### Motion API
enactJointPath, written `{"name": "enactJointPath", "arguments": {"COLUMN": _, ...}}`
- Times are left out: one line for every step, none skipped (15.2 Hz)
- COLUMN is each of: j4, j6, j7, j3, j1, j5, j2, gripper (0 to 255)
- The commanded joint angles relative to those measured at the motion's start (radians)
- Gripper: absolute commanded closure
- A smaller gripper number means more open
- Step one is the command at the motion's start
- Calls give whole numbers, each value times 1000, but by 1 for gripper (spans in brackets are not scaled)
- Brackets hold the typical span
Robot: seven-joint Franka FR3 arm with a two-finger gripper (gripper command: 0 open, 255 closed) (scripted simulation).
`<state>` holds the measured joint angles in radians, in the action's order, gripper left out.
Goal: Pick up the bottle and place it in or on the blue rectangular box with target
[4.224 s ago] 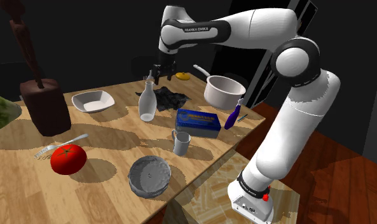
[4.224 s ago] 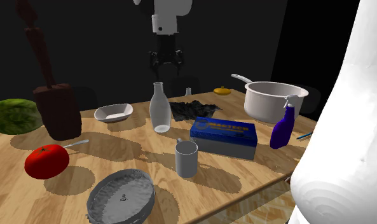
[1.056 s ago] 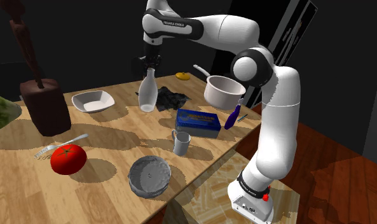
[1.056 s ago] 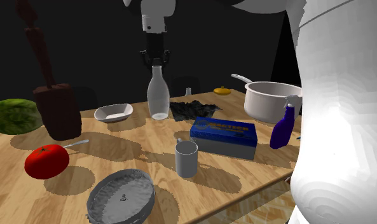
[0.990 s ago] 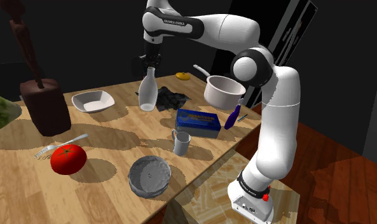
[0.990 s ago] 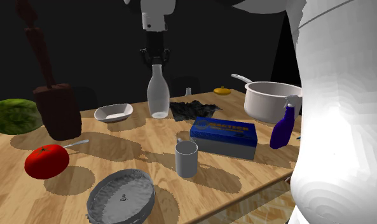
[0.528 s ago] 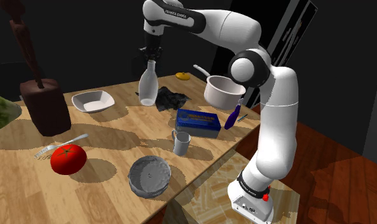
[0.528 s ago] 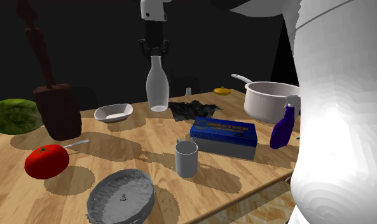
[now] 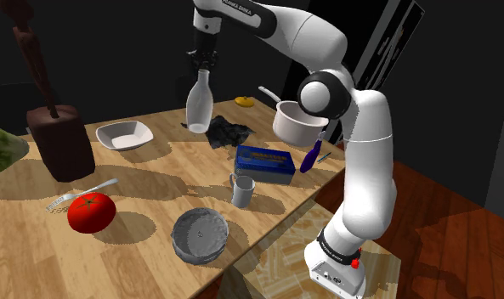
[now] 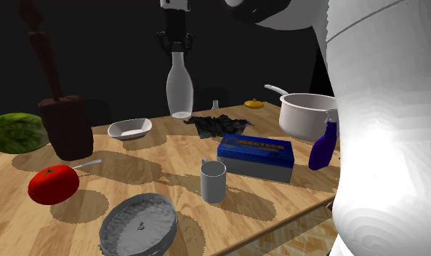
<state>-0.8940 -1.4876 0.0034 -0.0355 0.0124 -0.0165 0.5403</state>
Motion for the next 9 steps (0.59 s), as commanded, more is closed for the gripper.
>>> {"name": "enactJointPath", "arguments": {"j4": 57, "j6": 34, "j7": -1, "j3": 0, "j1": 1, "j5": -1, "j2": 23, "gripper": 255}}
{"name": "enactJointPath", "arguments": {"j4": -36, "j6": 5, "j7": -11, "j3": 2, "j1": -10, "j5": 3, "j2": -41, "gripper": 255}}
{"name": "enactJointPath", "arguments": {"j4": -111, "j6": -16, "j7": -22, "j3": 3, "j1": -21, "j5": 6, "j2": -95, "gripper": 255}}
{"name": "enactJointPath", "arguments": {"j4": -176, "j6": -32, "j7": -33, "j3": 6, "j1": -31, "j5": 9, "j2": -144, "gripper": 255}}
{"name": "enactJointPath", "arguments": {"j4": -233, "j6": -44, "j7": -45, "j3": 9, "j1": -41, "j5": 11, "j2": -189, "gripper": 255}}
{"name": "enactJointPath", "arguments": {"j4": -284, "j6": -54, "j7": -57, "j3": 12, "j1": -51, "j5": 14, "j2": -230, "gripper": 255}}
{"name": "enactJointPath", "arguments": {"j4": -330, "j6": -60, "j7": -69, "j3": 16, "j1": -60, "j5": 17, "j2": -270, "gripper": 255}}
{"name": "enactJointPath", "arguments": {"j4": -372, "j6": -65, "j7": -82, "j3": 21, "j1": -69, "j5": 19, "j2": -307, "gripper": 255}}
{"name": "enactJointPath", "arguments": {"j4": -411, "j6": -68, "j7": -95, "j3": 25, "j1": -77, "j5": 21, "j2": -343, "gripper": 255}}
